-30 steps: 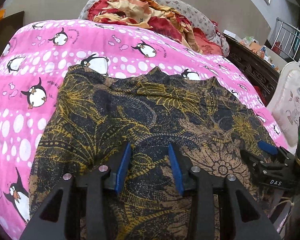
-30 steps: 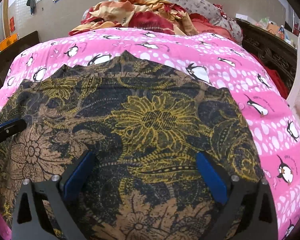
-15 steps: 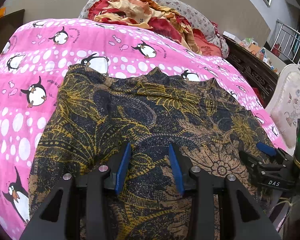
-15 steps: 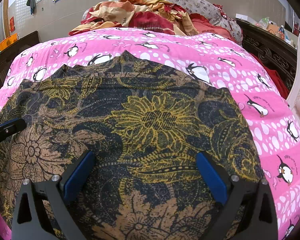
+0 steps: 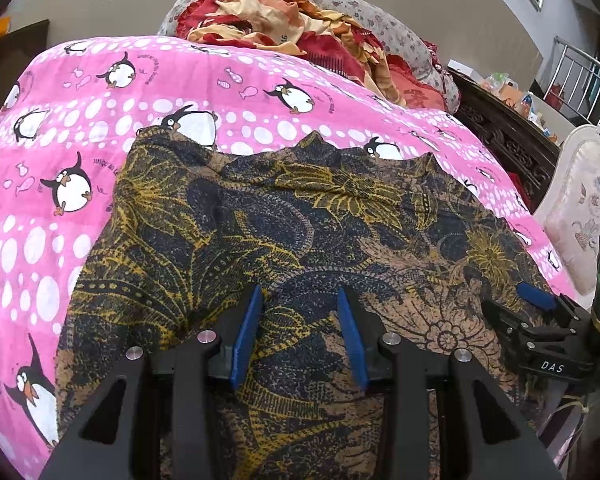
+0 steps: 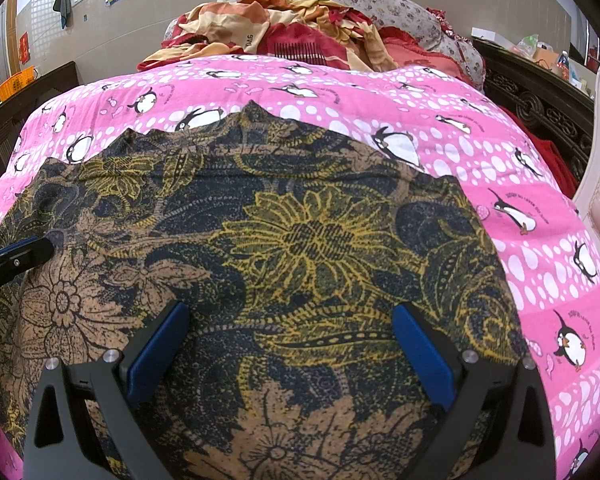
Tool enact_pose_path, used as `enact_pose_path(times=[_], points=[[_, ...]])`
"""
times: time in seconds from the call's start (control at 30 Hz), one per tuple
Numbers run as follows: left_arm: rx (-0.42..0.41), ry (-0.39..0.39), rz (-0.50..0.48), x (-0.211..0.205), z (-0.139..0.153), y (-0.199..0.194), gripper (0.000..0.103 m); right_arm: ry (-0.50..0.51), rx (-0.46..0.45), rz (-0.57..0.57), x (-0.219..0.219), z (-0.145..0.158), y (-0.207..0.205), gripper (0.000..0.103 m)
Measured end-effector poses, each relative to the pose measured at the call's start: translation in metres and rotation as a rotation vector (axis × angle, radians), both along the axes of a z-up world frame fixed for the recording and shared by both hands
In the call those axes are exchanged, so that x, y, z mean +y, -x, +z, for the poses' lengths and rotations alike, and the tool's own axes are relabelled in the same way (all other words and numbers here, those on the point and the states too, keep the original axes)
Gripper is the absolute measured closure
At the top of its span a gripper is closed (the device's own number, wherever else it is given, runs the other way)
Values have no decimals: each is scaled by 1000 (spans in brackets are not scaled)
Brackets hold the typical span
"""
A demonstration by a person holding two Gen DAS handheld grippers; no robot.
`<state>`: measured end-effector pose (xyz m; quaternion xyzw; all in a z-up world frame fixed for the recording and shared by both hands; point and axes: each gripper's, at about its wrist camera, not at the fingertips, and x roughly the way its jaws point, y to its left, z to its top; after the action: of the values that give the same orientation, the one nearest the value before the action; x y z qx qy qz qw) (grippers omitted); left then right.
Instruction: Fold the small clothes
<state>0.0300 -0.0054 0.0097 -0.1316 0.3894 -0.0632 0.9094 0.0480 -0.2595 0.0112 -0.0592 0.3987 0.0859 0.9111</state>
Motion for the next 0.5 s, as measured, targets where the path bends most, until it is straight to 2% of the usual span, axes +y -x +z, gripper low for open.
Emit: enact_pose_path(times=[0.5], points=[[-4, 13, 1, 0, -1, 0, 84, 2, 0, 1, 0, 0, 0, 0]])
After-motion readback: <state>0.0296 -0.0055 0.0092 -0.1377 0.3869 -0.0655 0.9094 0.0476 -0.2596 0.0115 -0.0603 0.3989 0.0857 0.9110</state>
